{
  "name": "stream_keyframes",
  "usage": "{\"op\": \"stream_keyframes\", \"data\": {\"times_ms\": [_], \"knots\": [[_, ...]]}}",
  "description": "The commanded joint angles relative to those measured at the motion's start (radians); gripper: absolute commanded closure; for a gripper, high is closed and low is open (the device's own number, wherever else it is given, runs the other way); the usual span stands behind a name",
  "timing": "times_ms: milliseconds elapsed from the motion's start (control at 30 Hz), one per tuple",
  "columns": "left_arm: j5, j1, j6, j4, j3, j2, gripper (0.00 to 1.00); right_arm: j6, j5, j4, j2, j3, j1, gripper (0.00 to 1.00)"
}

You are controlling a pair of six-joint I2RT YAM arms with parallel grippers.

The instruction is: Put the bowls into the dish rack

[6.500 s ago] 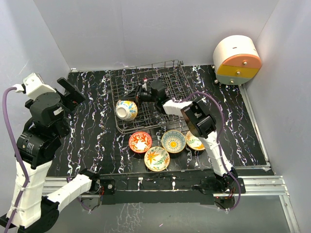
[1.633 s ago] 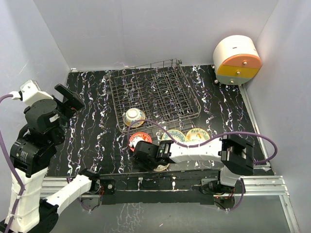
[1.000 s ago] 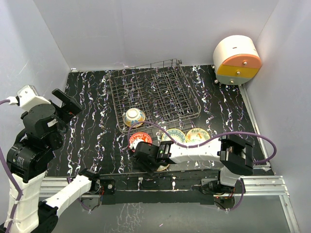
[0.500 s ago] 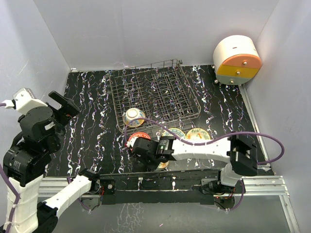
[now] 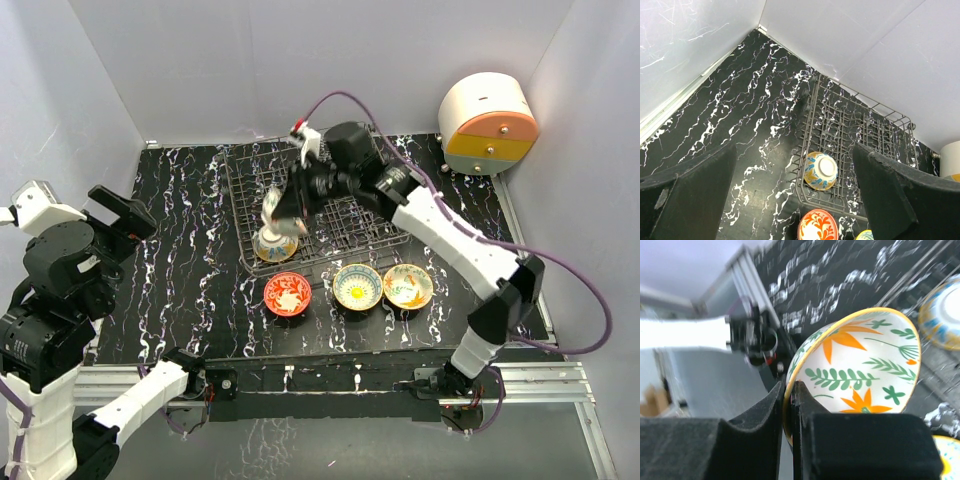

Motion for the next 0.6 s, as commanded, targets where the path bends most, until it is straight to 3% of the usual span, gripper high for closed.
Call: {"op": "stream_keyframes", "data": {"times_ms": [0,133,233,400,567], "knots": [[0.019,-0.003,-0.003,0.021,0.008,0.007,0.04,0.304,-0.348,0.545,0.135,-0.054,-0.145,0.92],[0.049,-0.003,-0.005,0.035,0.006,0.015,0.04,0.726,-0.457,1.121,0.311,-0.103,-0.23,0.92],[0.067,-0.003,-0.009,0.036,0.003,0.021,0.04,0.952,-0.452,1.408,0.464,-0.033,-0.257,0.92],[0.102,-0.003,-0.005,0.07,-0.029,0.005,0.04,1.13,-0.395,1.574,0.693,0.141,-0.269,0.92],[0.102,-0.003,0.004,0.091,-0.046,-0.003,0.04,1.229,-0.31,1.605,0.883,0.32,-0.283,0.92]]}}
